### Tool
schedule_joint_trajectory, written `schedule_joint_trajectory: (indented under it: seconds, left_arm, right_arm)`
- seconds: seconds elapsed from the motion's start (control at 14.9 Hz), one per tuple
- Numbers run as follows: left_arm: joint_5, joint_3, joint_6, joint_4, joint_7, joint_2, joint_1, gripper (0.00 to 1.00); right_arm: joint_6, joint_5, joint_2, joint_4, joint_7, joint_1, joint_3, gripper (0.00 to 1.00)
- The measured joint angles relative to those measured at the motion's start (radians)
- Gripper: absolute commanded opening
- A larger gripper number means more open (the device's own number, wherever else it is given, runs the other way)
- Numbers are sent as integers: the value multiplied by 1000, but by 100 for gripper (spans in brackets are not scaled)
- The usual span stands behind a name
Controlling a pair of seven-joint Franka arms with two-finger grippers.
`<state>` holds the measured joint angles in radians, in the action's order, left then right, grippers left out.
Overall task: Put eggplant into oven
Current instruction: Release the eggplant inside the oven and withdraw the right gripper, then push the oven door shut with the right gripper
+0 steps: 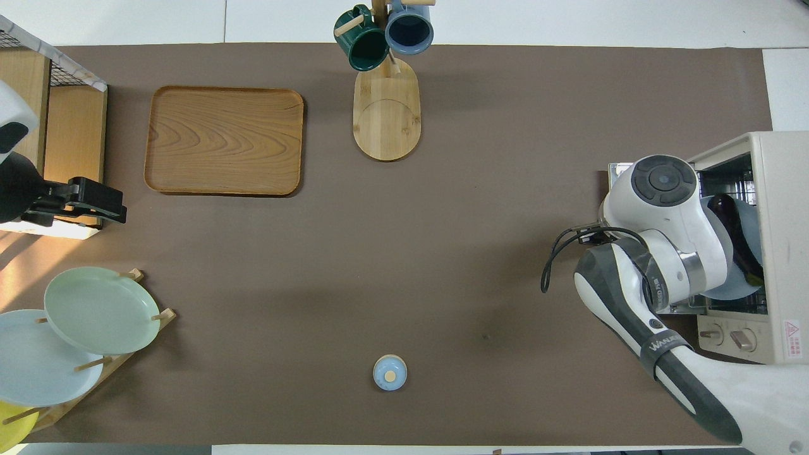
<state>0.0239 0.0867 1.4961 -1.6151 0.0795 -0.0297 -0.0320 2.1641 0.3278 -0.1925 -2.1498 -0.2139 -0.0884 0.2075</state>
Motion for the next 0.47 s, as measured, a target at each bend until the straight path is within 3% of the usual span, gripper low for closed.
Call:
schedule_joint_trajectory:
  seconds: [0.27,0.47]
  left_arm:
    - [0,0,0,0,0,0,0,100]
    - [0,0,0,0,0,0,0,100]
  right_arm:
    - [-121,21,20,59,51,8,14,0]
    - [-217,13,90,98,153,-13,18,0]
